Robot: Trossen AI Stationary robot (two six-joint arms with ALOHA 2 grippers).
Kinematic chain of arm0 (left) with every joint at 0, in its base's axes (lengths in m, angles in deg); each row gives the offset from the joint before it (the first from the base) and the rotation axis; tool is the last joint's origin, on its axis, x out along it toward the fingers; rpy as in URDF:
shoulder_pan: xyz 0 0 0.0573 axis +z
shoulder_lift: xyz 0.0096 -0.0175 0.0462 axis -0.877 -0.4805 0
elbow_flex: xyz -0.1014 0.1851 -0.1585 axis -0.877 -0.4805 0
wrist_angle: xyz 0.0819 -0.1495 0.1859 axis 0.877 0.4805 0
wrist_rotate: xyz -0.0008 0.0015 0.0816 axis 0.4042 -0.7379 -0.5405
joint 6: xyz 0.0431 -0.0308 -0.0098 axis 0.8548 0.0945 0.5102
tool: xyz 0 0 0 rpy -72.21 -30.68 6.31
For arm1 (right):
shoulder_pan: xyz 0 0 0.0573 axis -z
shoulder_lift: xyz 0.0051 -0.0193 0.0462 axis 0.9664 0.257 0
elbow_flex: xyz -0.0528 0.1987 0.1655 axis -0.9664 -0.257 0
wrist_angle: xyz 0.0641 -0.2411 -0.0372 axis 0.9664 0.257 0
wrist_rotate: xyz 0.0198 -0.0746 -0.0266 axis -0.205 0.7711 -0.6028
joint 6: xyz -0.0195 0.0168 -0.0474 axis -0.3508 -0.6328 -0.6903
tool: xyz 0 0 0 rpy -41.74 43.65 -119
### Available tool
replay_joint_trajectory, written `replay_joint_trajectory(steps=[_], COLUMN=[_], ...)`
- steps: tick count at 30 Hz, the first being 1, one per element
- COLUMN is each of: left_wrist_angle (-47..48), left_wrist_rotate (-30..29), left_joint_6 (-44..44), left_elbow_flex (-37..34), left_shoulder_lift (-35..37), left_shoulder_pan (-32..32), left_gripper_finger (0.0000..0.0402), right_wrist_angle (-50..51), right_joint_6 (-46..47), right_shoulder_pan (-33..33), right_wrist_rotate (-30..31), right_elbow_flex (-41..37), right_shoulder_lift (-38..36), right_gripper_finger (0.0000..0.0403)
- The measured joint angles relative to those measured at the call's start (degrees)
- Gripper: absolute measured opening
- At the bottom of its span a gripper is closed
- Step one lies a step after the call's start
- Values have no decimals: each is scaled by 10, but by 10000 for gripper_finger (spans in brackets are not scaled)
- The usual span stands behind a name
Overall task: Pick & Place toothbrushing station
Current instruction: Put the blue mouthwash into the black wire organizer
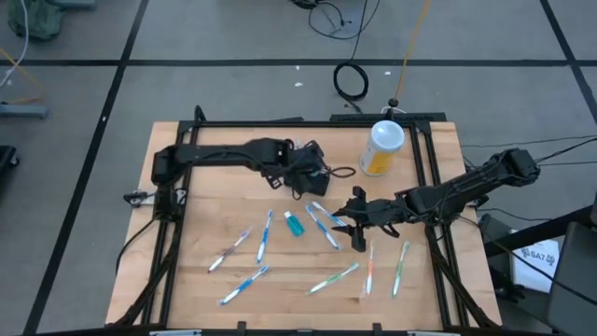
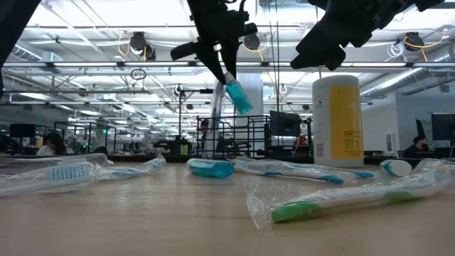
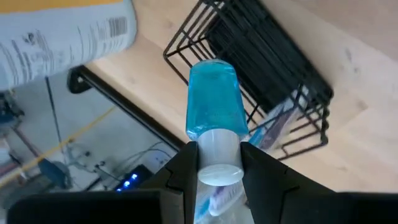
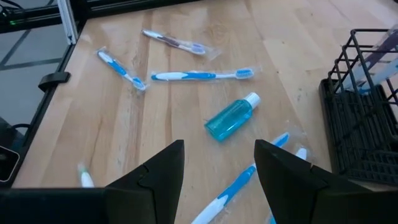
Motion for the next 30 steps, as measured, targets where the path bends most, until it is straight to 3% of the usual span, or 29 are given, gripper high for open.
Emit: replay_joint_trajectory(steps=[6, 15, 22, 30], left_wrist_angle=[34, 35, 34, 33], left_wrist_rotate=[7, 21, 83, 66], left_joint_6=[67, 8, 33, 86], left_elbow_flex=[0, 0, 0, -1], left_shoulder_lift=[-7, -7, -8, -40], left_shoulder_pan=[34, 57, 44, 57], left_gripper_finger=[102, 102, 102, 102], right_wrist_angle=[8, 11, 11, 10], right_joint_6=[0, -18, -19, -19], right_shoulder_pan=[0, 0, 1, 2], right_wrist_rotate=[0, 0, 1, 1], right_elbow_flex=[0, 0, 0, 0], right_shoulder_lift=[0, 0, 0, 0], right_gripper_finger=[187, 187, 187, 187])
